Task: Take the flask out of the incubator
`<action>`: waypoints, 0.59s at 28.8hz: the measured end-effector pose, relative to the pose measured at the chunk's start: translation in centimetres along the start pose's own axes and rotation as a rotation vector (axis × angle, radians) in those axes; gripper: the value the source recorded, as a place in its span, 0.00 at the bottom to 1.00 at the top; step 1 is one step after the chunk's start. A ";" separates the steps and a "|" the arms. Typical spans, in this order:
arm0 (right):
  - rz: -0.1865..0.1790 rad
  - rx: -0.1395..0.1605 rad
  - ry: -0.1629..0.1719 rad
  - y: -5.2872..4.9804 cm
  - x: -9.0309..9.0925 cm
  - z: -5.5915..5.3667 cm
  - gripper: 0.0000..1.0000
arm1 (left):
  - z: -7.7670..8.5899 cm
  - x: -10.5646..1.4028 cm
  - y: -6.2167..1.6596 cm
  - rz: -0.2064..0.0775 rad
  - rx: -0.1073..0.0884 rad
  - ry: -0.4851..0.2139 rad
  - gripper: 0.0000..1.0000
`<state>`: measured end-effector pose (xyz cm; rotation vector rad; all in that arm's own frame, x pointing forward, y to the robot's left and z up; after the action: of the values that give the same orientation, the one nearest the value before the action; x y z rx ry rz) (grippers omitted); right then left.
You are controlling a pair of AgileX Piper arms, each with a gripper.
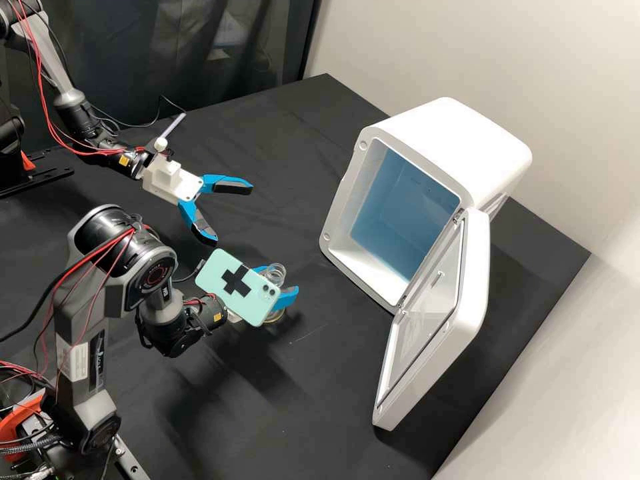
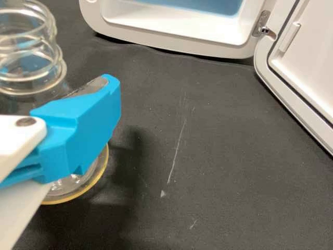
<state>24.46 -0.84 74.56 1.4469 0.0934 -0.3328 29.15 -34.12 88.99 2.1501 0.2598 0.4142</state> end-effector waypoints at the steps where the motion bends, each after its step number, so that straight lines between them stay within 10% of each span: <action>1: 0.000 0.000 0.000 0.0 0.0 0.0 1.00 | 0.0 0.0 0.00 0.000 0.000 0.000 1.00; 17: 0.002 0.000 0.000 0.1 0.1 0.0 1.00 | 0.0 0.0 -0.04 -0.002 0.000 0.000 1.00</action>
<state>24.59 -0.80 74.59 1.4472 0.0920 -0.3316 29.12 -34.11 88.96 2.1497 0.2616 0.4136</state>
